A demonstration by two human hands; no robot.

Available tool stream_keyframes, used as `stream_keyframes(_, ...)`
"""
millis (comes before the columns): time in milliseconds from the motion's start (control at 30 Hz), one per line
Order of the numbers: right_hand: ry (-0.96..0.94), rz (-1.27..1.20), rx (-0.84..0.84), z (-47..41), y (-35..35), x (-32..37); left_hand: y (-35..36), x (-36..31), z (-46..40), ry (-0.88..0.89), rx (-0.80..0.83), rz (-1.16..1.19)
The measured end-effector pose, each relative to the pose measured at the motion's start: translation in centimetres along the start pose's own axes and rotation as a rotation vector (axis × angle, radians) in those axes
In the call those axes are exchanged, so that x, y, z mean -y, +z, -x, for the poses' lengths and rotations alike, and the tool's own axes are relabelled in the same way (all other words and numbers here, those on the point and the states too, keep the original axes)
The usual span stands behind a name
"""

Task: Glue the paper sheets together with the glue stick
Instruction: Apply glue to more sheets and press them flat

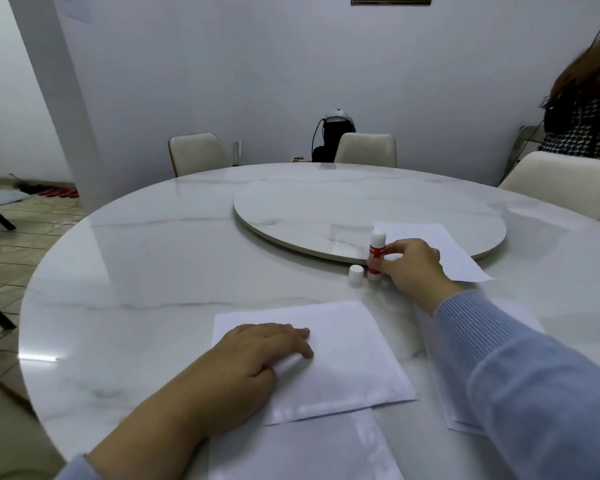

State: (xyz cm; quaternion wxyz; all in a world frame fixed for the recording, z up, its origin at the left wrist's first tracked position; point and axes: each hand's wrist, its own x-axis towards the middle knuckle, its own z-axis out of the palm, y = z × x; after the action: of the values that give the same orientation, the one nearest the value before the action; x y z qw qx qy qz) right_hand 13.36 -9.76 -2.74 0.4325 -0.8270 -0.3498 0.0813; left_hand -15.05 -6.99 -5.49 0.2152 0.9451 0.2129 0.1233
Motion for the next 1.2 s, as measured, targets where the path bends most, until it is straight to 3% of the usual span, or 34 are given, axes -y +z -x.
stream_keyframes(167,-0.165,-0.261,-0.055,2.0,-2.9,2.0,-0.2,0.1,-0.2,0.017,0.023,-0.002)
stream_keyframes(300,-0.267,-0.2,0.072,4.7,-6.0,2.9,-1.0,-0.5,-1.0,-0.047,0.043,0.035)
stream_keyframes(367,-0.263,-0.184,0.142,6.2,-6.9,2.5,-1.6,-1.4,-1.6,-0.108,-0.026,0.05)
stream_keyframes(467,-0.217,-0.292,0.1,8.1,-7.3,1.3,-1.8,-3.3,-3.1,-0.144,-0.107,0.015)
stream_keyframes(667,-0.095,-0.574,0.113,9.4,-5.4,-0.5,2.9,-5.6,-5.3,-0.129,0.063,-0.219)
stream_keyframes(1000,-0.317,-0.232,0.162,9.8,-2.1,-0.7,4.3,-5.1,-5.3,-0.154,0.099,-0.241)
stream_keyframes(1200,-0.332,-0.085,0.164,10.2,-2.7,-0.2,4.2,-4.8,-5.4,-0.153,0.112,-0.243)
